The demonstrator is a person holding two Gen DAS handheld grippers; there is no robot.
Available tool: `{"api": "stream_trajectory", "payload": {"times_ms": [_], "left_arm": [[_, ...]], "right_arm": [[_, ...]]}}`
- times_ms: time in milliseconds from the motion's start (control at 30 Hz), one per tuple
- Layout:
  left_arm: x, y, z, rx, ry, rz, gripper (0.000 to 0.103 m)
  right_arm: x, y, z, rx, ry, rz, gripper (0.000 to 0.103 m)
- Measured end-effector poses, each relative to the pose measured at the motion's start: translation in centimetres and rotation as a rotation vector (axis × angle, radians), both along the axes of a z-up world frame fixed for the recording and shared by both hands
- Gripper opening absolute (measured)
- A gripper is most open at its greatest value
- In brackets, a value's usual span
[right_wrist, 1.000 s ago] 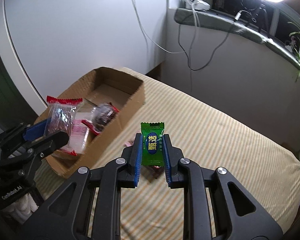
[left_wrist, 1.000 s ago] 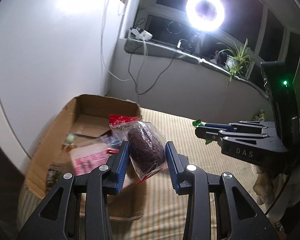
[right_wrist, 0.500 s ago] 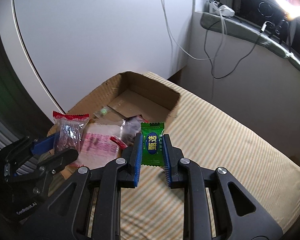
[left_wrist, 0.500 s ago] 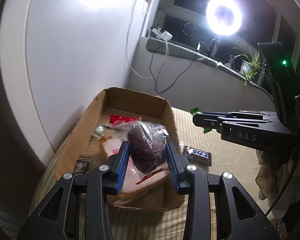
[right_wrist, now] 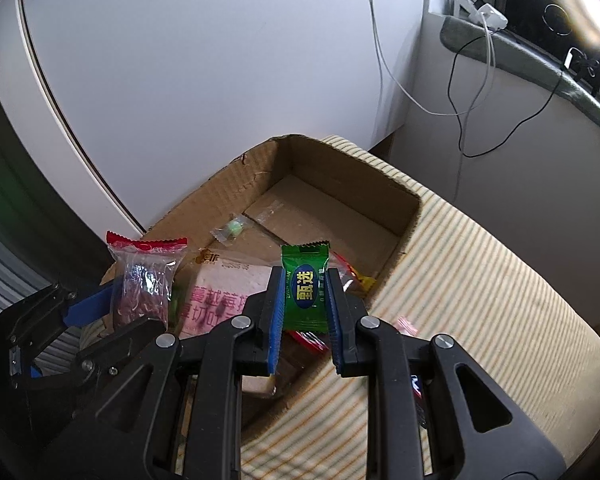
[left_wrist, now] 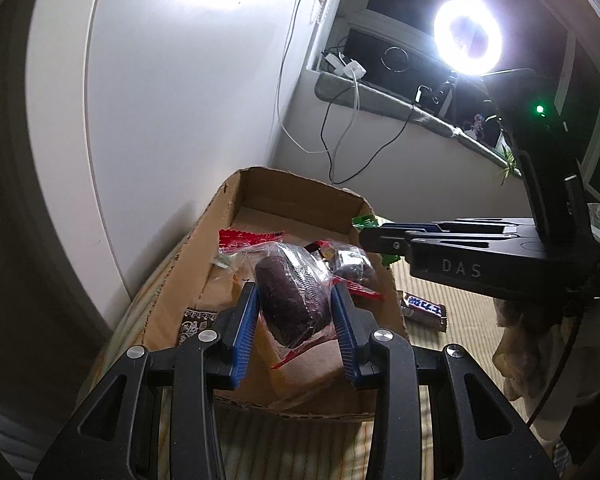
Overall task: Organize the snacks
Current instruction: 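Open the left gripper over the box while the right gripper releases the green packet there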
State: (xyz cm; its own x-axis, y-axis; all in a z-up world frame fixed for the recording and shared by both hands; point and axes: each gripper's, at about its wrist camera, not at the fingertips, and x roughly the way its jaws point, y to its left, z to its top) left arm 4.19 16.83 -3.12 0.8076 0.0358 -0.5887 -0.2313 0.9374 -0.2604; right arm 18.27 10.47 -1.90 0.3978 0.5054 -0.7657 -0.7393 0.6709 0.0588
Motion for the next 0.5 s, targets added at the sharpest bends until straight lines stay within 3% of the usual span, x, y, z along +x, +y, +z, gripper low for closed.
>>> {"api": "stream_trajectory", "payload": {"times_ms": [500], "left_arm": [[0.4, 0.4, -0.2, -0.001, 0.013, 0.007, 0.037]], "right_arm": [[0.4, 1.4, -1.0, -0.003, 0.014, 0.007, 0.024]]}}
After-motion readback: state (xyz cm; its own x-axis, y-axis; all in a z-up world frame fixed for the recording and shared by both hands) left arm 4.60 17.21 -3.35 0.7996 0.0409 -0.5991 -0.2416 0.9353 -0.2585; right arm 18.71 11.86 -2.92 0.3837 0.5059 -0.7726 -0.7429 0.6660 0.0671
